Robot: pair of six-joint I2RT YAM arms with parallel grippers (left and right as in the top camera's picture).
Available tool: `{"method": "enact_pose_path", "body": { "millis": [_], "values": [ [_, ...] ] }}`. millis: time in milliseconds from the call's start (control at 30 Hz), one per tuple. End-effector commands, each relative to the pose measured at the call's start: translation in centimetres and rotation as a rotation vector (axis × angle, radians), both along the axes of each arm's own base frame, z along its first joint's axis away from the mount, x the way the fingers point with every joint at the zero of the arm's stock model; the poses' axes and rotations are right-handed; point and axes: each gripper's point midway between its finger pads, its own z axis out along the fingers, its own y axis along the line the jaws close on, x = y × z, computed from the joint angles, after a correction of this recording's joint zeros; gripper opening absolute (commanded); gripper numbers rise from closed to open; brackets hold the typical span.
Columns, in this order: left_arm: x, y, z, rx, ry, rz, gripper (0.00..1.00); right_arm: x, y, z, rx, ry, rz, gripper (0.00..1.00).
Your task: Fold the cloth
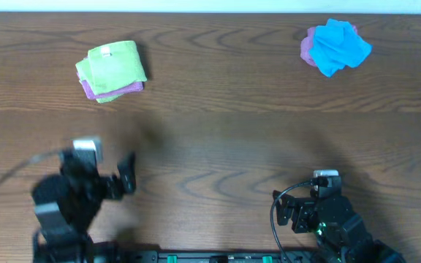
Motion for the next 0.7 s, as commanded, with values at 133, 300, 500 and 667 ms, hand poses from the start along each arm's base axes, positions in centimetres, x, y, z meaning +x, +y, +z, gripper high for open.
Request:
{"method": "enact_pose_path", "body": {
  "millis": [133,300,500,667],
  "values": [
    [-3.9,3.4,-4.8,0.168,0.005,0.181,0.95,0.1,-0.3,0.1,0.004,-0.004,-0.023,0.99],
    [-5.5,2.9,-6.9,0.279,0.079,0.09,0.95,0.1,-0.3,0.1,0.004,-0.004,-0.023,0.99],
    [-6.9,1.9,-9.2,0.323,0.171,-0.017,0.95,0.1,-0.3,0.1,0.004,-0.004,-0.023,0.99],
    [-7.1,1.8,-10.8,0.322,0.213,-0.028,0.95,0.1,-0.3,0.1,0.004,-0.004,-0.023,0.99]
  ]
}}
